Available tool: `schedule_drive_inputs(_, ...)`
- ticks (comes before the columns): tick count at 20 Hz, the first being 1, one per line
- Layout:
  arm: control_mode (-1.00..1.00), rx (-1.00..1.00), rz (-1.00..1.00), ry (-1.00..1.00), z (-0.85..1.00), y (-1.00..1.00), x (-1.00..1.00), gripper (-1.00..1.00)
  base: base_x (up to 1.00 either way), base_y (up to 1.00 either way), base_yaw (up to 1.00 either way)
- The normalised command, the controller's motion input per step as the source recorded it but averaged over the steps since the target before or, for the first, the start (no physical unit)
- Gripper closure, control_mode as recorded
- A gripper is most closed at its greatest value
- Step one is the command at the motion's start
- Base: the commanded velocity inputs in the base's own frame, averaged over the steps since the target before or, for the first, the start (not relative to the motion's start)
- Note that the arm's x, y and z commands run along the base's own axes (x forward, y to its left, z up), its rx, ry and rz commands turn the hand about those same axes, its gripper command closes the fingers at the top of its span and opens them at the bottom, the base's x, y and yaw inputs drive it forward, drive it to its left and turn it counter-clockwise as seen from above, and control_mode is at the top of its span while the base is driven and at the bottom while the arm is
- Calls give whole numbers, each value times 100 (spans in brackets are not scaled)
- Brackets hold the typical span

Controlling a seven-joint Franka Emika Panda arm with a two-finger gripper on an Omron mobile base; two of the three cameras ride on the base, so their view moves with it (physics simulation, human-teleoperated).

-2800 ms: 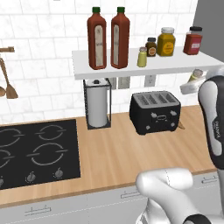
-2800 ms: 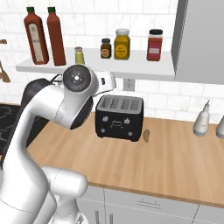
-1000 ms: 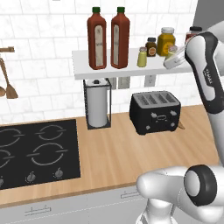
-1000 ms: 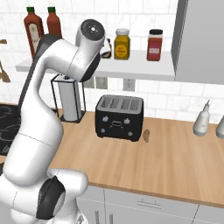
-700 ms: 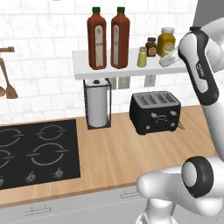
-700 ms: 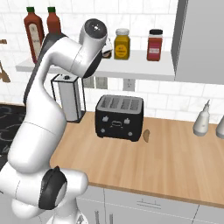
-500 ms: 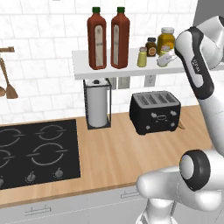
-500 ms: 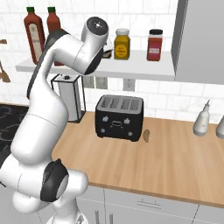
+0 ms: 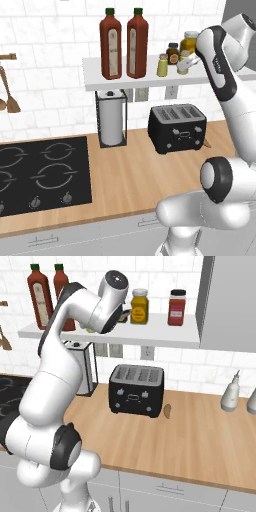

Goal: Put the shaker and condiment bottle from the counter next to their counterparts in the cabinet.

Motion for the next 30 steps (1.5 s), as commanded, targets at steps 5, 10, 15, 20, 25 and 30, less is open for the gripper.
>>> schedule_drive_inputs(5, -100, -7, 3, -11, -36, 1, 12, 100, 0, 0, 0)
schedule_drive_inputs(10, -100, 0, 3, 0, -6, 0, 23, 100, 0, 0, 0)
schedule_drive_inputs(15, -100, 0, 3, 0, 0, 0, 19, 100, 0, 0, 0)
schedule_drive_inputs(20, -100, 0, 3, 0, -1, 0, 22, 100, 0, 0, 0)
schedule_drive_inputs(25, -100, 0, 3, 0, -5, 0, 24, 100, 0, 0, 0)
schedule_drive_inputs(30, -100, 0, 3, 0, -16, 5, 26, 100, 0, 0, 0)
